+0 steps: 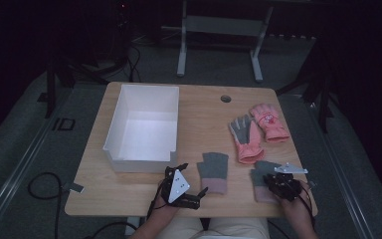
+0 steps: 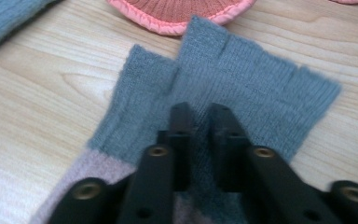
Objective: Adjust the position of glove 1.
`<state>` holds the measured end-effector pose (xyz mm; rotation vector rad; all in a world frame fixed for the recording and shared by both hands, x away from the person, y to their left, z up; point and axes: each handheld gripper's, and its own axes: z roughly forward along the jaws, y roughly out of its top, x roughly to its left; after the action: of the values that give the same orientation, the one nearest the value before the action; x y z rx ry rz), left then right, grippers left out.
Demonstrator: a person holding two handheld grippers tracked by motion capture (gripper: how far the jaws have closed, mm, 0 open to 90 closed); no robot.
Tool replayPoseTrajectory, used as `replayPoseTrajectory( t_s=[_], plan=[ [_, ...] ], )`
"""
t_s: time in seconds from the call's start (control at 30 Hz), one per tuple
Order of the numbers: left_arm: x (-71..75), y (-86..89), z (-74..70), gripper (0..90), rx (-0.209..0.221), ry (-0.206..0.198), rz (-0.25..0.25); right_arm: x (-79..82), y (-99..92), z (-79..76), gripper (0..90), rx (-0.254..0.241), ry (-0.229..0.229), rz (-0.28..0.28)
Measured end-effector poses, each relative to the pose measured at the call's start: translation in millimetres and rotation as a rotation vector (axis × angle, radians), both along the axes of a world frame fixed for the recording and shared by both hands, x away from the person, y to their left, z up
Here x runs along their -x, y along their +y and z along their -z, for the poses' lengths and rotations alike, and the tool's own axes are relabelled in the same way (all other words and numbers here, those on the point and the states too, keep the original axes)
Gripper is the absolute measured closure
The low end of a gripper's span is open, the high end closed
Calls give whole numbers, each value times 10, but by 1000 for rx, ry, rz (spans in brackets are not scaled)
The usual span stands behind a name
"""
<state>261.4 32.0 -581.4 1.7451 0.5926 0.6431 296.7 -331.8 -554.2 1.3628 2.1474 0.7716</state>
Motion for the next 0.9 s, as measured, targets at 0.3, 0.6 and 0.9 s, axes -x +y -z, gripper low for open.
replayPoseTrajectory(
  t_s=[0.3,0.6,0.9],
  plan=[
    [-1,3,-1,3,2,0,2,152,100,-388,858,-78,-72,83],
    [-4,-3,-2,3,-1,2,1,76,497,-1016,858,-165,-177,23],
    [-2,4,0,3,5,-1,5,-148,976,-994,858,-191,-148,-42]
  ],
)
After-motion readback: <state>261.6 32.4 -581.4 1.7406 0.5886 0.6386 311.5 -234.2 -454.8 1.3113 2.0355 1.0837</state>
